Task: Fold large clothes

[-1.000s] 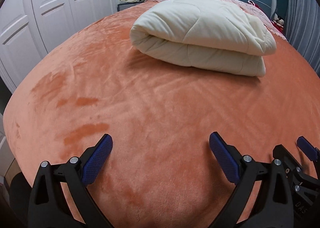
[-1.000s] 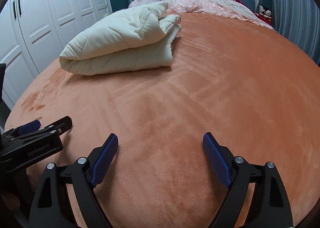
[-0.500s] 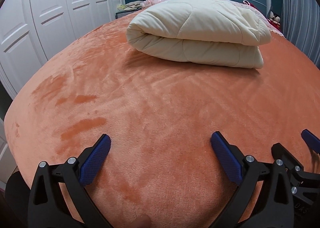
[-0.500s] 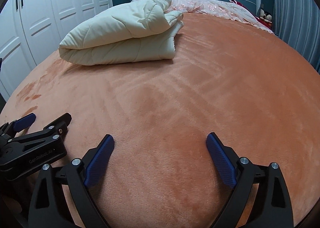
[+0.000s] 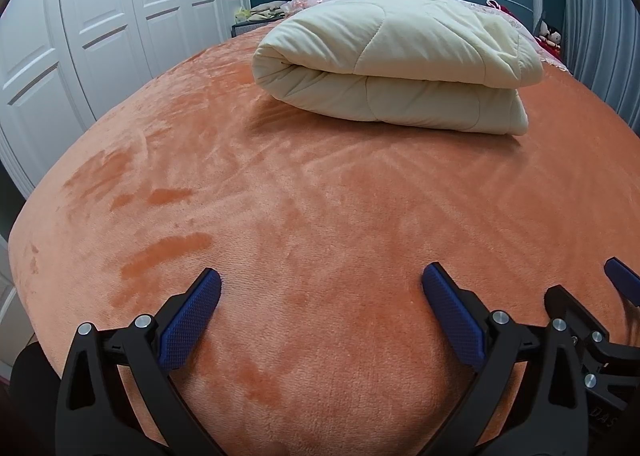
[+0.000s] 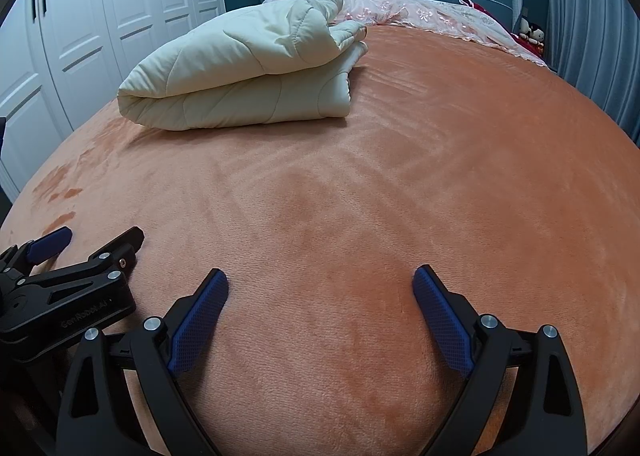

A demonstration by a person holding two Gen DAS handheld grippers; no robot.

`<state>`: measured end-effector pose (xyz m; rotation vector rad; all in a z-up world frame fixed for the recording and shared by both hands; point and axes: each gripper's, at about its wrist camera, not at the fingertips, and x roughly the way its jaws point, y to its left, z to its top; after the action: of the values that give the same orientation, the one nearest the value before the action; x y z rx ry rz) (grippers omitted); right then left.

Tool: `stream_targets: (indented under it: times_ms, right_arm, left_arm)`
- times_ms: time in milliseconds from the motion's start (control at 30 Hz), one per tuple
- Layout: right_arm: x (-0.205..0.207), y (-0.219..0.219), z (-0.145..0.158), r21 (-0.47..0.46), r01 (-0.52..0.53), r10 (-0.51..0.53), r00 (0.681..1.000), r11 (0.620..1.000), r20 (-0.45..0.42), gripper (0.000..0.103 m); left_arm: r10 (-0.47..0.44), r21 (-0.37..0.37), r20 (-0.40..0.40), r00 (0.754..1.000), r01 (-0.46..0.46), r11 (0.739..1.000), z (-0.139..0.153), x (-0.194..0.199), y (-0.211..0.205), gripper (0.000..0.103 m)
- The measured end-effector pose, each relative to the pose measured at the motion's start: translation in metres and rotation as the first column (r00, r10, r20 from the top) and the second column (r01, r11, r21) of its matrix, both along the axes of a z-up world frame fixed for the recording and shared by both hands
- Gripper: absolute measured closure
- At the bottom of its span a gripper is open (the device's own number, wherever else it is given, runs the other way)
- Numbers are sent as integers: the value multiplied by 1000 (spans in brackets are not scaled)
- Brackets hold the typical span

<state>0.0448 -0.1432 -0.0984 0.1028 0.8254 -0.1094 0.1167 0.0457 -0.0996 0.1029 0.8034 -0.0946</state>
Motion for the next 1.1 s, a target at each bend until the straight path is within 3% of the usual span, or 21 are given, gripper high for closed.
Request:
stream_targets:
  times_ms: [1100]
  right_arm:
    - [-1, 0, -1, 9, -2, 2, 1000, 1000, 0, 11]
  left_arm:
    - [1, 2, 2, 1000, -1, 1000, -1, 0, 0, 5]
